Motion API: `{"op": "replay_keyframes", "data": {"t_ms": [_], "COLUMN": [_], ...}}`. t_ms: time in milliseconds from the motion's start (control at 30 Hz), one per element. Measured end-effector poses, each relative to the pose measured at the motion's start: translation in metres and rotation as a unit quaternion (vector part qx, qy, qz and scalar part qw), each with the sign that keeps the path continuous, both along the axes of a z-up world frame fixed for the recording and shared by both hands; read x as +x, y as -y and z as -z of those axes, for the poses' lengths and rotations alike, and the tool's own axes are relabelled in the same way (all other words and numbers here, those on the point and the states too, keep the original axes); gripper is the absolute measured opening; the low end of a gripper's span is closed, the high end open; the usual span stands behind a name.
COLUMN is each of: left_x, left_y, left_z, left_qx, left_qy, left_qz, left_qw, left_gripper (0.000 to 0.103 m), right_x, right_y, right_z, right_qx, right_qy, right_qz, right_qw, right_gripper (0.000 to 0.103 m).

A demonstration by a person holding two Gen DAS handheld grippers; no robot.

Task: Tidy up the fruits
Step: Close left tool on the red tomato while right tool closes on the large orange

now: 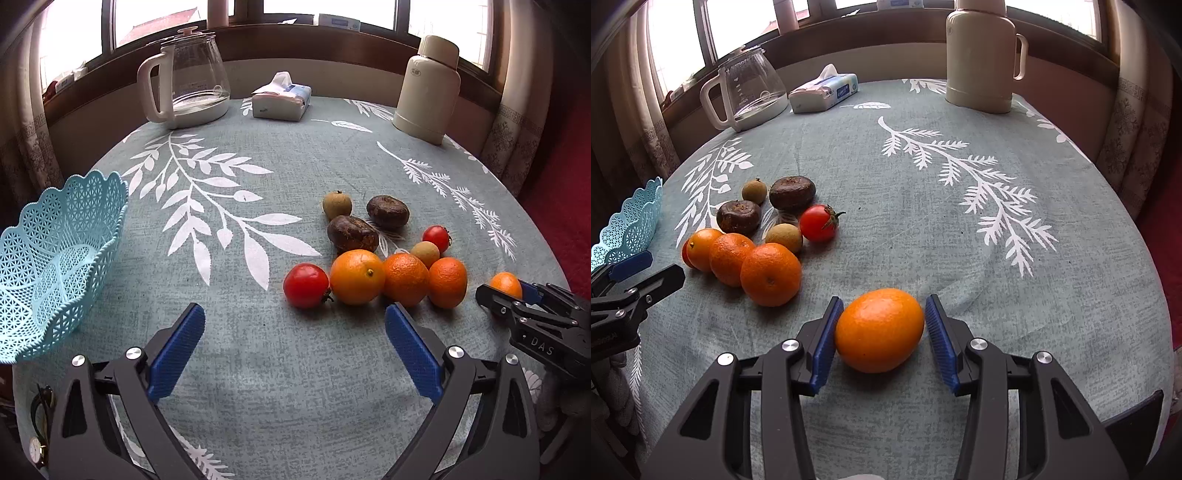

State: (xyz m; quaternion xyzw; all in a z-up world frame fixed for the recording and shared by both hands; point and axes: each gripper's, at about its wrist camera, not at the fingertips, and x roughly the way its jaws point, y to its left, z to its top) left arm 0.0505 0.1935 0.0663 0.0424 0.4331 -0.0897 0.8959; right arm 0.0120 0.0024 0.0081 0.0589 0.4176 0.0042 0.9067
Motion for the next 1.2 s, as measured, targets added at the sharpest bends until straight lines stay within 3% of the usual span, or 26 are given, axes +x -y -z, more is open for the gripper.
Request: {"op": "replay_keyframes", "data": {"t_ms": [67,200,633,767,900,1200], "left_x": [0.006,0.011,0.035,0.033,0.029,0.005], "left_y": [0.000,-0.010,-0.005,-0.008,-0.014,-0.019], "left_z": [0.005,0.013,0.017,0.016,0.012,-0.017], "left_qx": [-0.005,-0.039,-0.019,-0.029,-0.048,-0.047], "left_qy": [-0.015,-0.039,-0.046,-0.039,-0.031,0.018], "left_qz": [0.013,0.020,0.024,0.024,0.020,0.017], "left_qw": [0.9998,0.9983,0.9985,0.9985,0.9982,0.9986], "left_gripper": [0.076,0.067,0.054,0.033,0.032,0.032], "right_x": [0.000,0.000,0.000,0.000,-0.003,-0.011], "right_y": [0.000,0.000,0.000,0.000,0.000,0.000], "right_z": [0.000,0.001,0.001,0.000,-0.002,-0.010], "right_qx": [-0.001,0.002,0.001,0.003,0.004,0.011], "right_qy": [-0.001,-0.001,0.000,0.001,0.005,0.017], "right_qz": [-0.001,-0.001,-0.001,-0.001,-0.001,-0.002], "right_qw": [1.000,1.000,1.000,1.000,1.000,1.000], "right_gripper": [0.047,0.047,0.048,0.047,0.042,0.042]}}
